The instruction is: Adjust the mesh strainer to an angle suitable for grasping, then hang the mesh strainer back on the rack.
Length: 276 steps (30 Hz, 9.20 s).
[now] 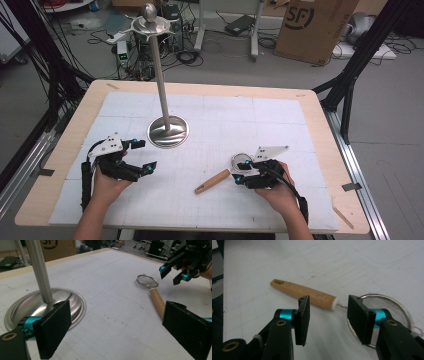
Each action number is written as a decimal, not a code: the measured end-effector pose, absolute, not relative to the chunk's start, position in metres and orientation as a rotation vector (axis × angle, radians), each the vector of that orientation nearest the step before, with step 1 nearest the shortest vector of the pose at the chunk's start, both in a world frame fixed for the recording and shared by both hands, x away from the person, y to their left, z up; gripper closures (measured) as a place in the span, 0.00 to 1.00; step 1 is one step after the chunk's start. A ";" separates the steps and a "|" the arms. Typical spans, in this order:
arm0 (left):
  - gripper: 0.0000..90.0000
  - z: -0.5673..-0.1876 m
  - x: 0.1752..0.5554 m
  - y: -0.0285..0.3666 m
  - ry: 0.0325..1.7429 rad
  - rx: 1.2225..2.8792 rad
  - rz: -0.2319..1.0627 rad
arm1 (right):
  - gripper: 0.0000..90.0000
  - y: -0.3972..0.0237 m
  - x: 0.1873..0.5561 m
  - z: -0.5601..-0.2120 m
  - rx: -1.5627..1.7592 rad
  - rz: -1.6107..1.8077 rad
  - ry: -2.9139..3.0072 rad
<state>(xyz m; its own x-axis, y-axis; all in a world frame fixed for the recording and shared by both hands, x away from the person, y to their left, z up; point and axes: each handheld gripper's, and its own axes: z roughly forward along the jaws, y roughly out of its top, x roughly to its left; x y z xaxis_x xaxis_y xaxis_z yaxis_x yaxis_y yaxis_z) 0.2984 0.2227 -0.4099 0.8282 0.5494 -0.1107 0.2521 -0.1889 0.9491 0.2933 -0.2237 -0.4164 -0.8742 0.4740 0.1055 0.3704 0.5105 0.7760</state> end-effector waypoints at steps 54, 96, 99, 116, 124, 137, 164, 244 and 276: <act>0.11 -0.409 0.299 0.225 0.622 1.768 0.298 | 1.00 -0.122 0.310 -0.436 0.558 1.149 2.839; 0.11 -0.410 0.300 0.225 0.630 1.765 0.296 | 1.00 -0.108 0.350 -0.432 0.778 1.084 2.736; 0.11 -0.410 0.300 0.225 0.632 1.764 0.296 | 1.00 -0.109 0.352 -0.433 0.794 1.074 2.712; 0.11 -0.410 0.300 0.227 0.634 1.761 0.299 | 0.83 -0.124 0.352 -0.422 0.864 1.188 2.642; 0.11 -0.410 0.301 0.227 0.627 1.766 0.294 | 0.65 -0.148 0.341 -0.407 0.863 1.277 2.586; 0.11 -0.413 0.303 0.226 0.624 1.781 0.288 | 0.48 -0.172 0.335 -0.396 0.873 1.286 2.518; 0.11 -0.412 0.301 0.223 0.613 1.802 0.295 | 0.40 -0.174 0.342 -0.400 0.838 1.147 2.516; 0.11 -0.414 0.301 0.222 0.629 1.819 0.295 | 0.76 -0.140 0.366 -0.414 0.753 0.685 2.782; 0.11 -0.414 0.301 0.222 0.625 1.815 0.292 | 0.76 -0.166 0.363 -0.319 0.658 1.330 2.389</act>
